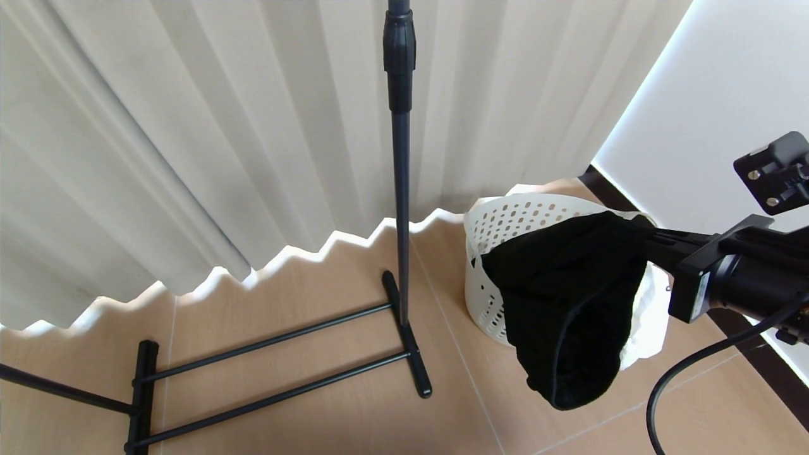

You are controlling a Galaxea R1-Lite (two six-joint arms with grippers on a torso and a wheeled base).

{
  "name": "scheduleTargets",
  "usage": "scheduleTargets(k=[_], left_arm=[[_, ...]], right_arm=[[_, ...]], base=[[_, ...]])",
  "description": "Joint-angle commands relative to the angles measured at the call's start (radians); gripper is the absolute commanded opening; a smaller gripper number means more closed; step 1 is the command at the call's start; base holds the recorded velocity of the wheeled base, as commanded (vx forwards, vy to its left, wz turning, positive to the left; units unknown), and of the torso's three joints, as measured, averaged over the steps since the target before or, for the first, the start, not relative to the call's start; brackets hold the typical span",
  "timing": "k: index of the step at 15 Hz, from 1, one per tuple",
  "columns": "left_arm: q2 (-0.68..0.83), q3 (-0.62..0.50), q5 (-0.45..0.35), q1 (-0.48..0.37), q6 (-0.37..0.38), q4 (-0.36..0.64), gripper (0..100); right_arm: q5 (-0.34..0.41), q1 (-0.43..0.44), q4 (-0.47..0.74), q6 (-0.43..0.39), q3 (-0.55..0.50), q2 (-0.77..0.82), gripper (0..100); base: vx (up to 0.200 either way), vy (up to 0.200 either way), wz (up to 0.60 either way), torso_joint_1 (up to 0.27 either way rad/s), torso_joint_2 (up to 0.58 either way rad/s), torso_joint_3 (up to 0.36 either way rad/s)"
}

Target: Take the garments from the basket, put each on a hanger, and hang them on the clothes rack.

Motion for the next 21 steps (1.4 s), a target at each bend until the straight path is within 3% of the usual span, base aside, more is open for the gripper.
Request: scheduleTargets(k=[1, 11, 21], left_arm=[[0.001, 0.000, 0.000, 0.000, -0.001, 0.000, 100], [0.001, 0.000, 0.000, 0.000, -0.005, 0.000, 100], [0.001, 0.000, 0.002, 0.000, -0.008, 0.000, 100]], right_arm=[[0.000, -0.012, -0.001, 0.000, 0.000, 0.024, 0], [0.001, -0.017, -0.001, 0.001, 0.009, 0.026, 0], [0.001, -0.017, -0.001, 0.001, 0.012, 0.027, 0]], base=[[0.000, 0.000, 0.00, 0.002, 0.01, 0.115], [0.000, 0.000, 0.00, 0.006, -0.31, -0.119], [0.000, 0.000, 0.00, 0.124, -0.47, -0.154]])
